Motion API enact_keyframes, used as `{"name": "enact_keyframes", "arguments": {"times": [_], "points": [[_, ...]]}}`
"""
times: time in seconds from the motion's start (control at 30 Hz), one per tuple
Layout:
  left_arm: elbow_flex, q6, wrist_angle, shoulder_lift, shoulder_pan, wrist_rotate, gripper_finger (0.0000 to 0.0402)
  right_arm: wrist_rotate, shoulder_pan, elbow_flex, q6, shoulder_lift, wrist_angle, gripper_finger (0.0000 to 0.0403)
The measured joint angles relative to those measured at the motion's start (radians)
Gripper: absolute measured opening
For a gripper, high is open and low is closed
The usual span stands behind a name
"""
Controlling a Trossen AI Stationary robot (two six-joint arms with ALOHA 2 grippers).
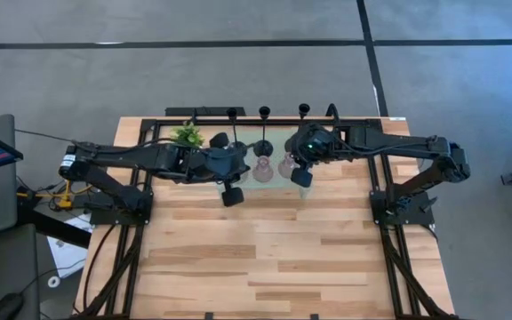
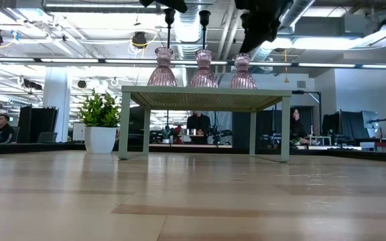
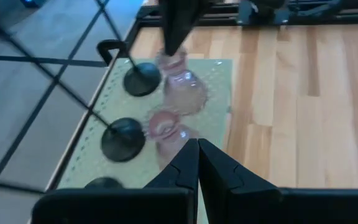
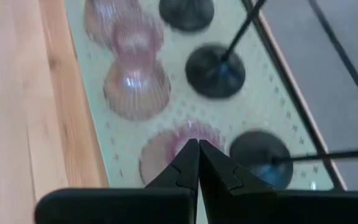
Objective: Pick & Place candle stick holders
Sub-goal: Adjust the right pink glass candle holder on the shelf
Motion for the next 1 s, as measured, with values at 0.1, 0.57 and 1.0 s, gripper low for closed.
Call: {"name": "enact_keyframes", "arguments": {"times": [0.1, 0.57, 1.0], "points": [[-0.027, -0.006, 0.019, -0.024, 0.000, -0.023, 0.0007, -0.013, -0.001, -0.001, 0.000, -0.002, -0.018, 0.0000], [-0.062, -0.025, 0.044, -0.046, -0.001, -0.033, 0.0007, -0.021, 0.000, 0.002, 0.027, -0.004, -0.091, 0.0000], [-0.062, -0.015, 0.059, -0.046, -0.001, -0.051, 0.0007, 0.006, 0.012, 0.011, -0.031, -0.015, -0.022, 0.0000]]}}
